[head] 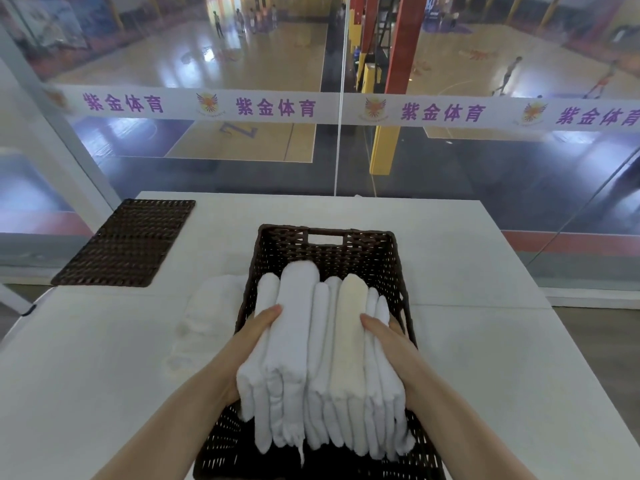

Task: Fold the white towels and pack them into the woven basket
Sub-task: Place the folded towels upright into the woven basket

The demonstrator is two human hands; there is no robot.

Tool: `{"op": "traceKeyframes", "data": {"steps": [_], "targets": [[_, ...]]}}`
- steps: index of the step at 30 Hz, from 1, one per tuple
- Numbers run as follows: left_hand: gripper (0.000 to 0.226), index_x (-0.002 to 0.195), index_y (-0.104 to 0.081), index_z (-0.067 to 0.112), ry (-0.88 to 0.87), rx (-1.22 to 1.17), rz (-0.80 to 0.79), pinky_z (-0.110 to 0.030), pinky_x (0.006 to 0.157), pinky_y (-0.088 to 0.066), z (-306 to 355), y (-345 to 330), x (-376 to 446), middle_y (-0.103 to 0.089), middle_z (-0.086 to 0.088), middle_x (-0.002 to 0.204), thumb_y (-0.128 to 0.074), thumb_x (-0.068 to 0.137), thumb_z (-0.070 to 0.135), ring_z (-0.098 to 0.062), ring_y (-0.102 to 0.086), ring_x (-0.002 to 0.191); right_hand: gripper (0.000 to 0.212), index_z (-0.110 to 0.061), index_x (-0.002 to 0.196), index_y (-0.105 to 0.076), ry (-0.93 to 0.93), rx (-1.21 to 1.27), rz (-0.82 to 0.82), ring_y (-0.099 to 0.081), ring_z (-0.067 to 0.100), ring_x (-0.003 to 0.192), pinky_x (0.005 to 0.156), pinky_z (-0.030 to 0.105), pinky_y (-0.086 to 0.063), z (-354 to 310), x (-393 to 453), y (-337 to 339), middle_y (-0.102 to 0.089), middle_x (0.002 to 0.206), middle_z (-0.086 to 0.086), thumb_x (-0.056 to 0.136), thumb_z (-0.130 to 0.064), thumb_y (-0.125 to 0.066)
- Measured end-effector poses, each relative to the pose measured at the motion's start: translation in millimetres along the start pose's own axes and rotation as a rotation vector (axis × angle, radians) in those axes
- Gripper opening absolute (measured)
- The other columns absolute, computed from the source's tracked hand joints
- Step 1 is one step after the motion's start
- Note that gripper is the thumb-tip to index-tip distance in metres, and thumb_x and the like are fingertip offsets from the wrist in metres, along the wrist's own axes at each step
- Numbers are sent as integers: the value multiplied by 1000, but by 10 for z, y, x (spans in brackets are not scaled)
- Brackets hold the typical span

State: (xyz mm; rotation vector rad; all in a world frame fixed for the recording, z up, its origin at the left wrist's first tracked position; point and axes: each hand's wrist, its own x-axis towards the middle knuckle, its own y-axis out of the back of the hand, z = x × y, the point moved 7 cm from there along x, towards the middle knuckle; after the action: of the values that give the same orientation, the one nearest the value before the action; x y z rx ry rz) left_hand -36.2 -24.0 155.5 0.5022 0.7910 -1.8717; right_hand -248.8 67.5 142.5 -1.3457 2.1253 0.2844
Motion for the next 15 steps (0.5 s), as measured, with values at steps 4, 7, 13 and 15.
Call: {"op": "traceKeyframes", "data": {"steps": [4,7,13,15], "targets": [[57,115,-69,5,149,-29,24,-37,87,-50,-170,14,124,-72,-20,104,-70,80,50,-29,-68,95,51,-15,136,-50,-157,26,23,-71,25,94,62,29,-56,179,200,-5,-70,111,11,90,-31,-66],[53,114,-70,4,141,-72,1,-37,83,-50,-74,-36,233,-72,-20,102,-69,83,46,-28,-69,91,53,-10,130,-57,-205,37,26,-73,28,90,61,30,-56,159,358,-9,-73,106,14,85,-34,-70],[64,127,-61,15,-93,14,-8,-38,95,-49,500,-144,611,-70,-13,116,-74,77,53,-25,-67,107,62,-30,143,-37,137,-64,189,-61,19,106,95,42,-51,-526,545,-53,-60,121,-3,88,-39,-63],[64,134,-53,23,-219,126,28,-33,93,-49,631,-168,721,-68,-6,122,-72,80,52,-19,-66,109,62,-33,145,-34,272,-144,280,-54,14,113,99,38,-45,-635,537,-101,-54,126,-12,89,-45,-59]]}}
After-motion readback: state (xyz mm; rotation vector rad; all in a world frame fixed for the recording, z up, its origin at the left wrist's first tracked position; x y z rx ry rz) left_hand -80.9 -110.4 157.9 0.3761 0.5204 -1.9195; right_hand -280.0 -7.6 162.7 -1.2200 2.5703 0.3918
